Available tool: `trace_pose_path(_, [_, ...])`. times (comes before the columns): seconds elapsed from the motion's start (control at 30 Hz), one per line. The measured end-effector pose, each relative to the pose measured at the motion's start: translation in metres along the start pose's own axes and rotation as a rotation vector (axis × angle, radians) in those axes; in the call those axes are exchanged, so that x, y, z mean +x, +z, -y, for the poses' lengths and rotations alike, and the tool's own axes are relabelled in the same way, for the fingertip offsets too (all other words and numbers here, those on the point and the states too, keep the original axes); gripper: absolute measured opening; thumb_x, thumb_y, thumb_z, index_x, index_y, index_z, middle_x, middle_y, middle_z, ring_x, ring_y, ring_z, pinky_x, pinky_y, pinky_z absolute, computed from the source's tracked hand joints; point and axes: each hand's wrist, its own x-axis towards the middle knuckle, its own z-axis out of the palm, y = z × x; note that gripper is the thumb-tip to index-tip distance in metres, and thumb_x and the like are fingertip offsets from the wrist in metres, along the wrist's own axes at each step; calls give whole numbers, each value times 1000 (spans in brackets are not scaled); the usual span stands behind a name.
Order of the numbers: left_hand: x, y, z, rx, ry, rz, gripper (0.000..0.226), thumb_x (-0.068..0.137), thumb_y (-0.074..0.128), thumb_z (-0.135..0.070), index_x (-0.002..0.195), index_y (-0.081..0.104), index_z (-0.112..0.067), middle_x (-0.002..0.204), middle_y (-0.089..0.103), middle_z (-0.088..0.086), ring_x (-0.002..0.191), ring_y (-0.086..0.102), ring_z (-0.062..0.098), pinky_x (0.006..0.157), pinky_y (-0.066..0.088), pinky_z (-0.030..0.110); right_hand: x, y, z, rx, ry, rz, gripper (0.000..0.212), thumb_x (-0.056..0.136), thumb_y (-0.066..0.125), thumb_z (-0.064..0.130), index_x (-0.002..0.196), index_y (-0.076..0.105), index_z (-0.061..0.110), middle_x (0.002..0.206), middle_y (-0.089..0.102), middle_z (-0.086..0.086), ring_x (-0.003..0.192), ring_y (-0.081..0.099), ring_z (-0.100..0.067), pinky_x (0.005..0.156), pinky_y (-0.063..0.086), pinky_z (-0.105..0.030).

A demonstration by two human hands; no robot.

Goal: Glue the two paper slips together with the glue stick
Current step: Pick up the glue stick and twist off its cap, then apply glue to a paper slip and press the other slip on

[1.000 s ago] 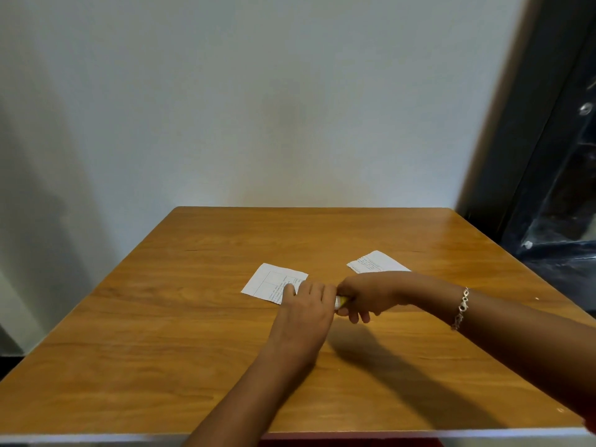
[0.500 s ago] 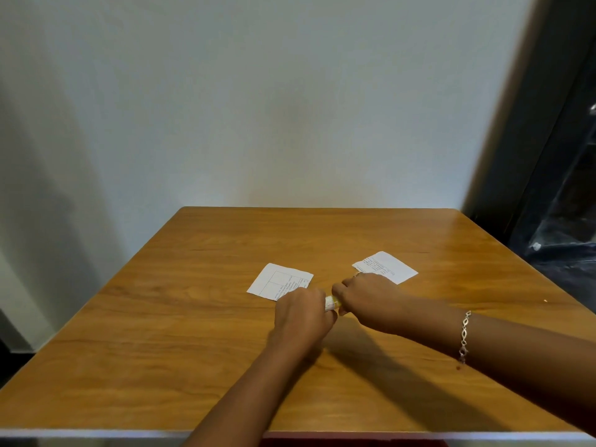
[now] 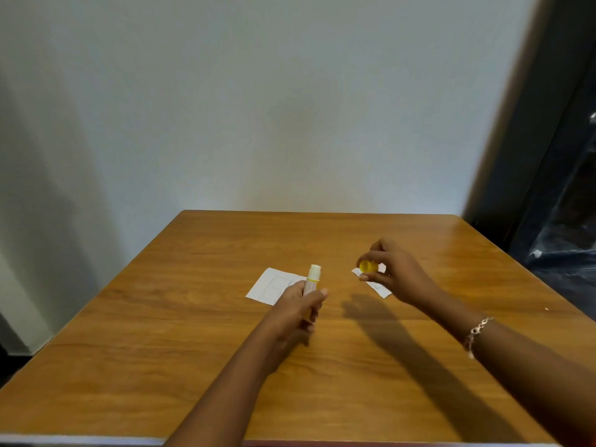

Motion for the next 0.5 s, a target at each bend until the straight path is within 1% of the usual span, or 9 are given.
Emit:
trace_pose_path(0.03, [3,7,3,27,68,-32,13,89,56,-26,78,52,-21,64,51,-2,54,42,11,46,33,25,-4,9,6,164,53,1,24,77,71,22,100,68,14,97,57,-7,86,52,-23,70,40,-28])
trace_pose_path(0.1, [7,14,10,99,207,-100,5,91,54,-21,87,52,-21,75,55,0,65,47,13,55,36,28,-15,24,9,392,145,10,20,79,69,18,99,67,14,99,62,-14,88,56,-25,73,43,-28])
trace_pose_path(0.17, [9,14,19,178,330,-161,6,87,59,-12,86,54,-15,78,55,0,72,48,14,65,39,30,-25,31,4,542,230,-24,18,79,68,10,97,67,12,97,64,-21,86,58,-29,73,45,-29])
trace_pose_path(0.23, [10,14,25,193,383,-198,9,83,63,-8,86,56,-11,79,55,0,76,50,14,71,42,34,-33,33,-3,642,292,-64,18,77,68,2,91,66,14,95,66,-21,83,59,-26,74,45,-29])
trace_pose_path(0.33, [12,17,32,142,396,-204,18,81,65,-3,88,59,-19,83,62,-3,84,59,17,81,49,40,-44,37,-17,652,374,-93,21,77,67,-1,90,66,15,98,67,-18,89,62,-30,80,49,-37])
trace_pose_path(0.43, [14,21,40,107,395,-190,25,80,66,-2,87,60,-25,87,67,-5,92,65,16,84,50,33,-54,38,-34,582,461,-140,20,77,67,1,91,67,16,90,65,-10,91,62,-29,81,52,-42])
trace_pose_path(0.47, [14,22,42,104,399,-189,25,79,67,-2,87,60,-25,88,68,-4,94,66,16,84,49,32,-56,38,-39,541,467,-137,20,76,67,3,90,67,18,90,65,-7,90,61,-27,78,52,-38])
trace_pose_path(0.5, [14,23,43,107,404,-191,25,79,68,-3,88,60,-25,90,69,-3,95,66,16,84,49,32,-57,37,-42,482,466,-119,21,76,69,6,90,67,21,92,67,-5,87,61,-24,74,50,-31])
